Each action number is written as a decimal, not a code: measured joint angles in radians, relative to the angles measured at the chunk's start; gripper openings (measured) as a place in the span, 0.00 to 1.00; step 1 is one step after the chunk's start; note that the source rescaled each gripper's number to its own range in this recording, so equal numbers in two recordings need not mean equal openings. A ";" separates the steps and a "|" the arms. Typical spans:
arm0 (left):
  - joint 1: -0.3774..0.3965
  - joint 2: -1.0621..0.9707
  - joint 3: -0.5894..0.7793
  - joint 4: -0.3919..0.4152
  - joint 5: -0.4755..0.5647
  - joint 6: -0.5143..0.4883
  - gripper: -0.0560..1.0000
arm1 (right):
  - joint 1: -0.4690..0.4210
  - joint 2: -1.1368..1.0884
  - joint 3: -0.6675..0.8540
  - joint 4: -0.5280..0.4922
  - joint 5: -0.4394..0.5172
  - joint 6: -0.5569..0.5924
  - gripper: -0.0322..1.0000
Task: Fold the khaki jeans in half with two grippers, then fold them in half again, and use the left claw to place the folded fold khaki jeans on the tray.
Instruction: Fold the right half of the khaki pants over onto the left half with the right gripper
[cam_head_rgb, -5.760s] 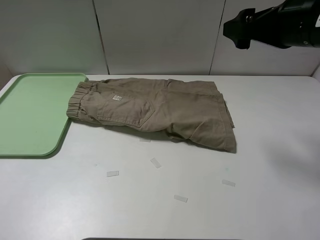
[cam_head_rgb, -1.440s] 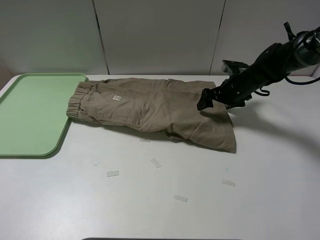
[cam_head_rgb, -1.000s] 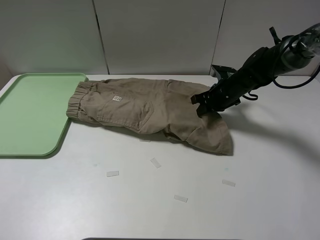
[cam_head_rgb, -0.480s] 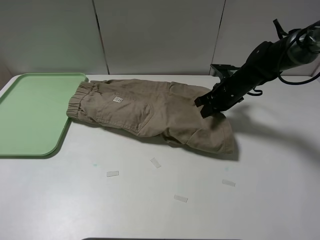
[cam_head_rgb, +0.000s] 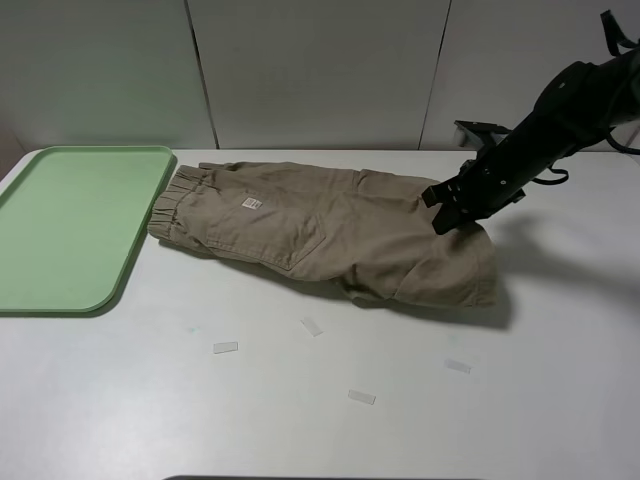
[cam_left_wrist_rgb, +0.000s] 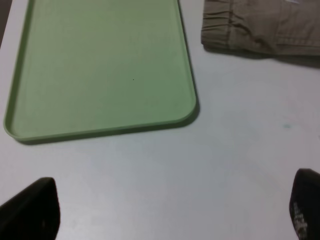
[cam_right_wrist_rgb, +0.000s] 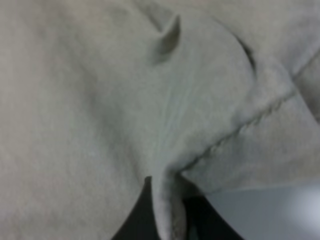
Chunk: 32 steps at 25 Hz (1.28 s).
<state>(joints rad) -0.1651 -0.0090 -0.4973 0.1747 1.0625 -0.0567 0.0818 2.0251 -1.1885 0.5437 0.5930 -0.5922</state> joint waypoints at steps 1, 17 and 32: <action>0.000 0.000 0.000 0.000 0.000 0.000 0.92 | -0.012 -0.014 0.020 -0.002 -0.012 0.000 0.03; 0.000 0.000 0.000 0.000 0.000 0.000 0.92 | -0.241 -0.179 0.143 -0.484 0.036 0.278 0.03; 0.000 0.000 0.000 0.000 0.000 0.000 0.92 | 0.046 -0.200 -0.043 -0.524 0.144 0.559 0.03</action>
<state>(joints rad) -0.1651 -0.0090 -0.4973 0.1751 1.0625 -0.0567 0.1282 1.8249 -1.2313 0.0199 0.7374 -0.0329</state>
